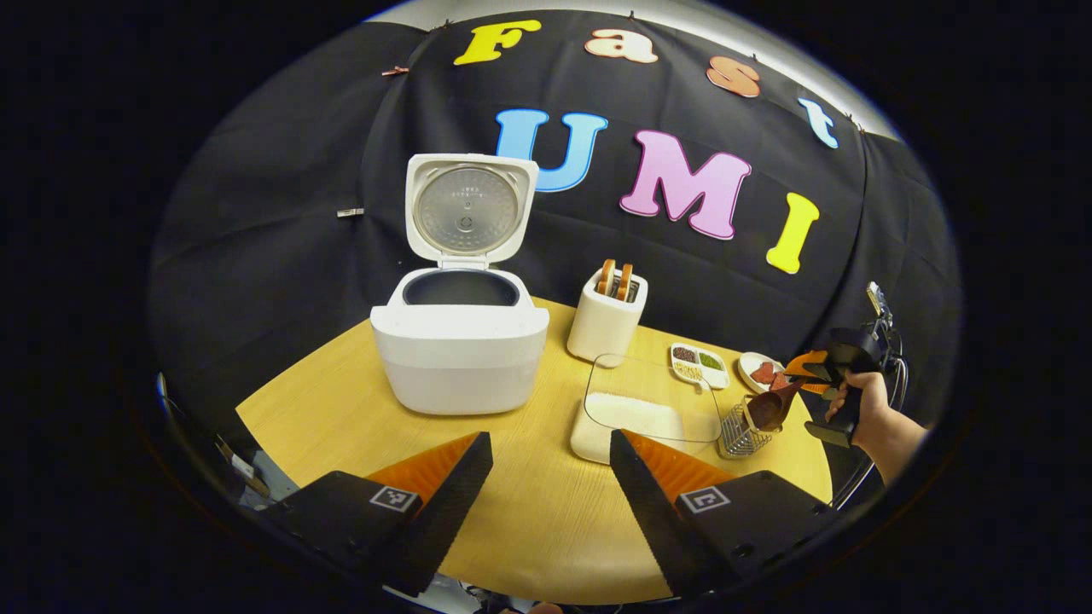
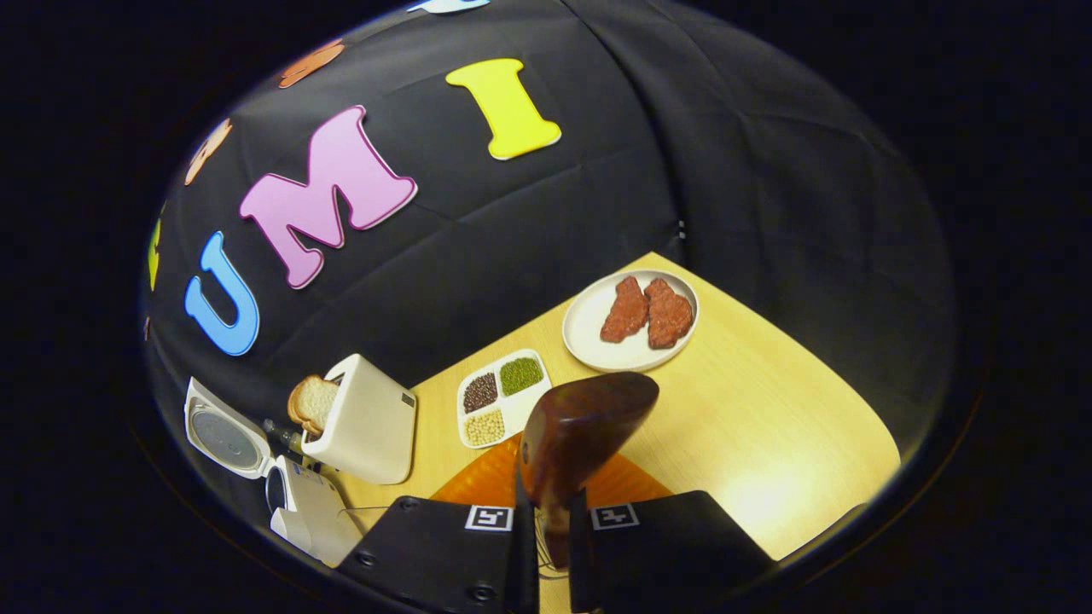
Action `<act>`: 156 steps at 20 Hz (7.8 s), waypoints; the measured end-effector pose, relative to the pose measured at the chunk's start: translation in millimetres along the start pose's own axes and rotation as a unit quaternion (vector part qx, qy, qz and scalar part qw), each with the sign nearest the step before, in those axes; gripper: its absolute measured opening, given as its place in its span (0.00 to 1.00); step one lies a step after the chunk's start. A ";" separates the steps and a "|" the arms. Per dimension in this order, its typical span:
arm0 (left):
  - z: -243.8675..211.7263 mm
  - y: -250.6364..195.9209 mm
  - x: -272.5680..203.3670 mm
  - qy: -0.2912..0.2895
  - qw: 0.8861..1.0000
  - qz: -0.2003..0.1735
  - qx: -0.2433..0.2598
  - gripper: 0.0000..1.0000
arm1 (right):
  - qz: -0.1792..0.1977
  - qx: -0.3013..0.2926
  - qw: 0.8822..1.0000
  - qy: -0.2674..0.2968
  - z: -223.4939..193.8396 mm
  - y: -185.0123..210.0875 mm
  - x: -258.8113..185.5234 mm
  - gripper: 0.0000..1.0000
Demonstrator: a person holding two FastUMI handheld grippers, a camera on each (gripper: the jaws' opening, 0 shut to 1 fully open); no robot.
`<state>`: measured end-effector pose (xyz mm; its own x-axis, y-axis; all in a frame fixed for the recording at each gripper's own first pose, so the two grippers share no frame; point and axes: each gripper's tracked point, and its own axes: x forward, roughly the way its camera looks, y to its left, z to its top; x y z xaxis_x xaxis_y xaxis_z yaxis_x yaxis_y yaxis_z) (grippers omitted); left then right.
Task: Close the left gripper, press the button to open the rice cooker; take a wooden spoon from the chopstick holder with the right hand, scoop a spoonful of rice and pour it into the rice cooker, then put the wooden spoon back into the chopstick holder.
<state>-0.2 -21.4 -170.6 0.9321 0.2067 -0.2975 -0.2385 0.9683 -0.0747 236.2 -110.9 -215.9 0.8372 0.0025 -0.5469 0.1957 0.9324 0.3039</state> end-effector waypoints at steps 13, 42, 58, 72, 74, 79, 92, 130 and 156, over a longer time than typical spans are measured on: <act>18.1 92.9 -9.9 -0.041 0.999 -0.018 -0.031 0.96 | 0.081 -0.092 0.991 -0.051 -5.5 136.0 -81.1 0.18; -39.6 164.5 57.5 0.052 0.997 -0.059 -0.004 0.96 | 0.066 -0.263 0.962 -0.025 -195.6 195.6 -14.0 0.18; -20.0 161.3 47.3 0.039 0.998 -0.049 0.001 0.96 | 0.075 0.053 0.988 0.121 -207.9 188.6 -30.5 0.18; -4.9 143.0 26.4 0.003 0.999 -0.030 -0.013 0.96 | 0.068 0.167 0.978 0.105 -138.2 156.0 -50.1 0.18; -7.8 142.4 26.1 0.004 0.999 -0.031 -0.021 0.96 | 0.068 0.175 0.977 0.105 -133.4 157.1 -50.3 0.18; -4.9 151.6 21.5 -0.004 1.000 -0.019 -0.018 0.96 | 0.086 0.211 0.968 0.107 -121.2 180.0 -58.0 0.18; 5.4 181.2 12.1 -0.012 1.000 -0.018 -0.019 0.96 | 0.157 0.247 0.949 0.115 -95.7 290.8 -79.4 0.18; -9.4 245.5 2.1 0.029 0.999 -0.013 -0.042 0.96 | 0.292 -0.129 0.948 -0.012 -177.4 528.4 -41.6 0.18; 3.1 205.2 -2.2 0.008 0.999 -0.037 -0.013 0.96 | 0.382 -0.273 0.881 -0.063 -172.2 538.7 -115.1 0.18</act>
<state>-50.3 177.3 -182.4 0.9429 0.1330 -0.3052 -0.1773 0.9766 -0.1220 157.3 453.3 -123.6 0.6745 0.6965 -0.2448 -0.6954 0.7108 0.1060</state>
